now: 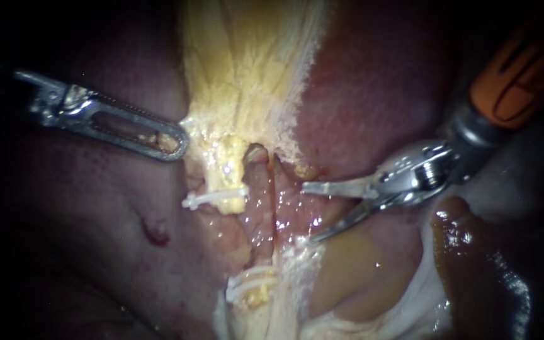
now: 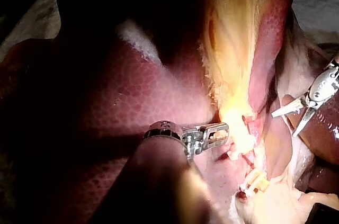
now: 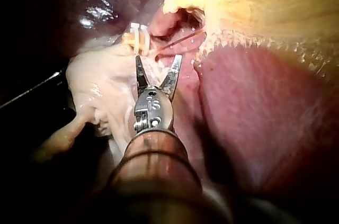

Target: Go back from the cut left tube

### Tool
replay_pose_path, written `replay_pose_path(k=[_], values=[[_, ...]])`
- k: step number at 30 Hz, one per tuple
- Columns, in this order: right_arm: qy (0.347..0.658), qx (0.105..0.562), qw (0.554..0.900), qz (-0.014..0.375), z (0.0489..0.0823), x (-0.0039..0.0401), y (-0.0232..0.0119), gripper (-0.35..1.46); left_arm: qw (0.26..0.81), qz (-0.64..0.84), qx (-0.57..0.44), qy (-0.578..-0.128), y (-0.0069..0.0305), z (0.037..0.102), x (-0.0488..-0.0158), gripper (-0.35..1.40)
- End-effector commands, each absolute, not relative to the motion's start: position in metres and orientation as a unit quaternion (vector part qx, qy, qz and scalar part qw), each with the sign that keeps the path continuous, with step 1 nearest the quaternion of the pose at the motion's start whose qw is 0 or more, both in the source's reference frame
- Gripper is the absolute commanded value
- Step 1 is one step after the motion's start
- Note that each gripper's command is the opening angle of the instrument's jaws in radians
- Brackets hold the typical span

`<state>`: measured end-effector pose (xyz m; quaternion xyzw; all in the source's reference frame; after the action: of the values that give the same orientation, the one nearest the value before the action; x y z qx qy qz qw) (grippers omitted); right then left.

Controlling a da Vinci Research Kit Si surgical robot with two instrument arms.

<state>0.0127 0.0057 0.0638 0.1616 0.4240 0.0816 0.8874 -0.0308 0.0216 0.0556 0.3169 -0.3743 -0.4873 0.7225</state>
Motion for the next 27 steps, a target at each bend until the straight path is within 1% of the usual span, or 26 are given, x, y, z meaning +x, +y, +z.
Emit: replay_pose_path(k=[1, 5, 7, 13, 27], values=[[0.421, 0.159, 0.889, 0.081, 0.0635, 0.0123, 0.0060, 1.44, 0.723, -0.487, 0.317, -0.374, 0.0216, 0.0556, -0.0308, -0.35], [0.420, 0.160, 0.890, 0.078, 0.0627, 0.0112, 0.0067, 1.44, 0.723, -0.487, 0.317, -0.374, 0.0216, 0.0556, -0.0308, -0.35], [0.423, 0.171, 0.887, 0.074, 0.0627, 0.0111, 0.0066, 1.44, 0.722, -0.488, 0.316, -0.374, 0.0217, 0.0557, -0.0308, -0.35], [0.424, 0.169, 0.887, 0.071, 0.0629, 0.0111, 0.0063, 1.44, 0.722, -0.489, 0.314, -0.374, 0.0220, 0.0565, -0.0315, -0.35], [0.423, 0.169, 0.887, 0.071, 0.0630, 0.0109, 0.0063, 1.44, 0.724, -0.489, 0.310, -0.375, 0.0224, 0.0616, -0.0361, -0.35]])
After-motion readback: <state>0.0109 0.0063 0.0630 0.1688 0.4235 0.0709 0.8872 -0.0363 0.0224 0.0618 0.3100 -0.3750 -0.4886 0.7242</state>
